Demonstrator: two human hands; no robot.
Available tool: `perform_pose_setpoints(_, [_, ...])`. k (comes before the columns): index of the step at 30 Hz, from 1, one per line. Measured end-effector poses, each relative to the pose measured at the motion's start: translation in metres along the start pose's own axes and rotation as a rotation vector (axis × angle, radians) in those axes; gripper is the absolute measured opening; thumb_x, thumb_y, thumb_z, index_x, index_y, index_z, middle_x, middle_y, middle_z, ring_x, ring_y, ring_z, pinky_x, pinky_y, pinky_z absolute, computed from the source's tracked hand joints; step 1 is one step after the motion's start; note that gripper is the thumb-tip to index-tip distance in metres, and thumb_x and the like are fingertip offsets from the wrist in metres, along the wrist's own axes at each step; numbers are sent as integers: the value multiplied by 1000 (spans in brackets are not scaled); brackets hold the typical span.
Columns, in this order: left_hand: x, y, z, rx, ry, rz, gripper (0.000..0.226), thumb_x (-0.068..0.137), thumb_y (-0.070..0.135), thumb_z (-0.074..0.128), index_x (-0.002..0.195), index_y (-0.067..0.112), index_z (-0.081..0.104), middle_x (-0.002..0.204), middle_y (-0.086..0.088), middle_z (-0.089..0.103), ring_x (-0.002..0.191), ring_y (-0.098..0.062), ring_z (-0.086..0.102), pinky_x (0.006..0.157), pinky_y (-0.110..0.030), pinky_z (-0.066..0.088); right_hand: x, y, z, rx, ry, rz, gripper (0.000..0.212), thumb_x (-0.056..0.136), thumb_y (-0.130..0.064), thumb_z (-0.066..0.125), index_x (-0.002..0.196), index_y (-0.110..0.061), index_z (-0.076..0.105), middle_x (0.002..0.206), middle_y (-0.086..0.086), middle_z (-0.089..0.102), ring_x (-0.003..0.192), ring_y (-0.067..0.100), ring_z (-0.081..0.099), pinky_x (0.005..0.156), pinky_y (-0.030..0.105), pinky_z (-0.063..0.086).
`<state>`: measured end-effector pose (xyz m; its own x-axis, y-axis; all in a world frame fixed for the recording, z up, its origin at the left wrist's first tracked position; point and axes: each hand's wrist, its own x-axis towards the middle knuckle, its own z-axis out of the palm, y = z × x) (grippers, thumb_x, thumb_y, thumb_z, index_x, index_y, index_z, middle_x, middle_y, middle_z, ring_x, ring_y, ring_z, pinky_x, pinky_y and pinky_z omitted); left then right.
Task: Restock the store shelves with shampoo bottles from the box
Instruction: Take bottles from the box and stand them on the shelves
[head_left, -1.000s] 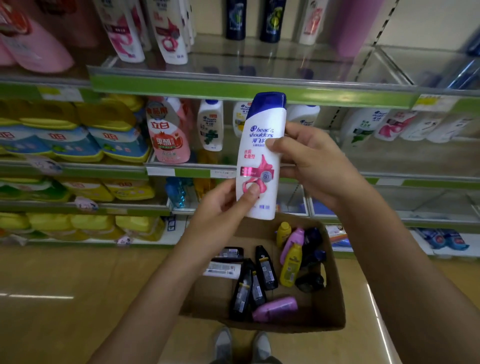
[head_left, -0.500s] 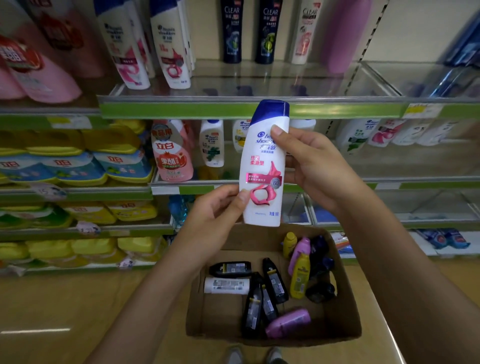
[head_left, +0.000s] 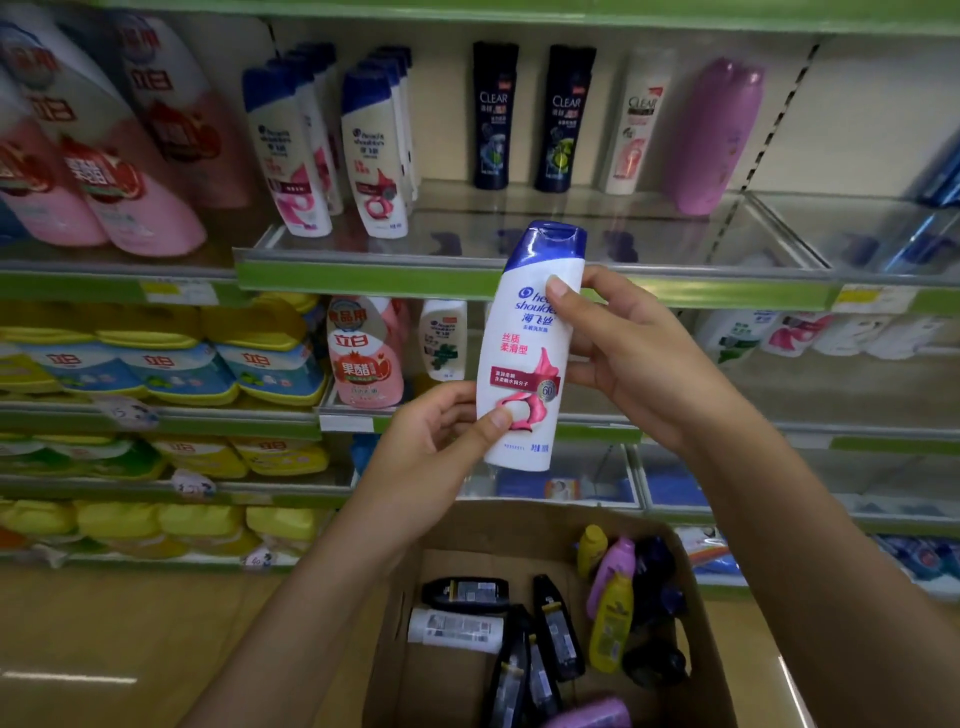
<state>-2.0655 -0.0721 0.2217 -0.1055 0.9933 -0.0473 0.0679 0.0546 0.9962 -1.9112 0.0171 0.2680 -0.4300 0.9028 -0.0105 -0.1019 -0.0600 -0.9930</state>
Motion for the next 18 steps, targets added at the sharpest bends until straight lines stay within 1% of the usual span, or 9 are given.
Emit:
perform_pose_setpoints(2, [8, 3, 0, 7, 30, 3, 38, 72, 39, 64, 108, 25, 64, 101, 8, 72, 99, -10, 66, 92, -37, 53, 11, -4, -4, -2, -23, -2, 38, 90, -26, 61, 123, -7, 55, 107, 12, 73, 98, 26, 71, 86, 43, 58])
perform_pose_setpoints(4, [16, 5, 1, 6, 56, 5, 33, 74, 37, 64, 105, 27, 64, 100, 9, 72, 98, -10, 66, 92, -36, 53, 21, -6, -7, -16, -50, -5, 41, 86, -27, 64, 122, -10, 56, 106, 9, 73, 98, 24, 71, 83, 40, 58])
perform_pose_setpoints(7, [26, 8, 2, -1, 83, 7, 24, 82, 28, 65, 106, 26, 65, 101, 7, 72, 99, -11, 66, 92, -36, 53, 36, -8, -10, -26, -67, -19, 36, 88, -22, 64, 123, -12, 57, 107, 9, 73, 96, 21, 71, 79, 35, 58])
perform_pose_setpoints(12, [41, 9, -7, -10, 112, 13, 18, 87, 24, 63, 104, 30, 64, 101, 9, 72, 98, -10, 66, 89, -34, 54, 58, -10, -1, -50, -63, -55, 36, 88, -22, 65, 123, -14, 60, 110, 6, 72, 97, 22, 71, 81, 40, 59])
perform_pose_setpoints(15, [49, 10, -24, -21, 95, 21, 19, 88, 25, 59, 105, 32, 62, 102, 13, 72, 97, -6, 66, 85, -29, 55, 72, -9, 13, -44, -56, -68, 35, 89, -20, 64, 124, -14, 60, 113, 5, 71, 99, 22, 71, 84, 42, 58])
perform_pose_setpoints(18, [60, 9, -47, -6, 70, 30, 17, 91, 26, 56, 104, 34, 62, 102, 15, 71, 97, -2, 66, 82, -22, 54, 86, -7, 28, -32, -33, -81, 33, 91, -17, 62, 124, -13, 61, 114, 7, 71, 100, 22, 70, 83, 41, 59])
